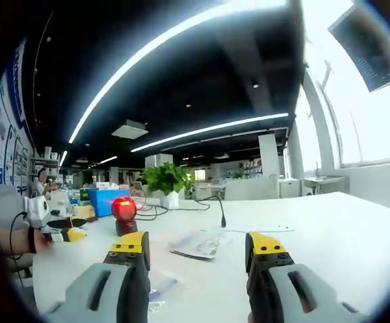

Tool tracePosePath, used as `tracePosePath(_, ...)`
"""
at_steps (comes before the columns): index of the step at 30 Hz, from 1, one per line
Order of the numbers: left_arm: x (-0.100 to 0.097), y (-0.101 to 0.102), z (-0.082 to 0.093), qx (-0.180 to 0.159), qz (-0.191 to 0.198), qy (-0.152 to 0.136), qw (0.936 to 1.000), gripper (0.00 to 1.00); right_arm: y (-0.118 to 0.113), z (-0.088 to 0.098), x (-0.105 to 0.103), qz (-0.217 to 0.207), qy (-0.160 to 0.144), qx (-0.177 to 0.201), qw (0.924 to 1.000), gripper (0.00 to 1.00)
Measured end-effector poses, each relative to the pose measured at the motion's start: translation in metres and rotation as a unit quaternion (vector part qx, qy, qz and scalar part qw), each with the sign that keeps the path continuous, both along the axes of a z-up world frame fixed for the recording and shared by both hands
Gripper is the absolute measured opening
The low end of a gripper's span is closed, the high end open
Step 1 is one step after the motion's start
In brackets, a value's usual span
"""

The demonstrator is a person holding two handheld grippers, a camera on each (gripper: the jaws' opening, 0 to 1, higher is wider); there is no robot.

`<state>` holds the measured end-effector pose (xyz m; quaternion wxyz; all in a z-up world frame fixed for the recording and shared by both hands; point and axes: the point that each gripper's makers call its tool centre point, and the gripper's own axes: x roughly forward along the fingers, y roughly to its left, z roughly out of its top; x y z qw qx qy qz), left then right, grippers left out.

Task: Clip sheet goods on table flip sheet goods clip sheet goods scan sheet goods put sheet goods back to table

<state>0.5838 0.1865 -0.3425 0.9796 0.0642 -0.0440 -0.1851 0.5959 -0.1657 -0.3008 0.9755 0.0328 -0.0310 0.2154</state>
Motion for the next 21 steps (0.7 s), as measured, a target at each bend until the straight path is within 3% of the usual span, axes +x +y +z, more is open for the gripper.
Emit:
tracePosePath(5, -0.002, -0.004, 0.001, 0.0, -0.006, -0.001, 1.0, 0.44, -0.01, -0.008, -0.007, -0.007, 0.001, 0.004, 1.0, 0.52)
tracePosePath(10, -0.004, -0.005, 0.001, 0.003, -0.004, -0.002, 1.0, 0.43, -0.008, -0.01, -0.01, 0.007, -0.003, -0.02, 0.9998, 0.53)
tracePosePath(16, -0.006, -0.007, 0.002, 0.005, -0.007, -0.005, 0.9999, 0.43, -0.009, -0.011, -0.015, 0.012, -0.026, -0.017, 0.9994, 0.53)
tracePosePath(21, -0.009, -0.008, 0.006, -0.008, -0.016, -0.01, 0.9998, 0.43, -0.008, -0.031, -0.021, 0.016, -0.032, -0.02, 0.9991, 0.56)
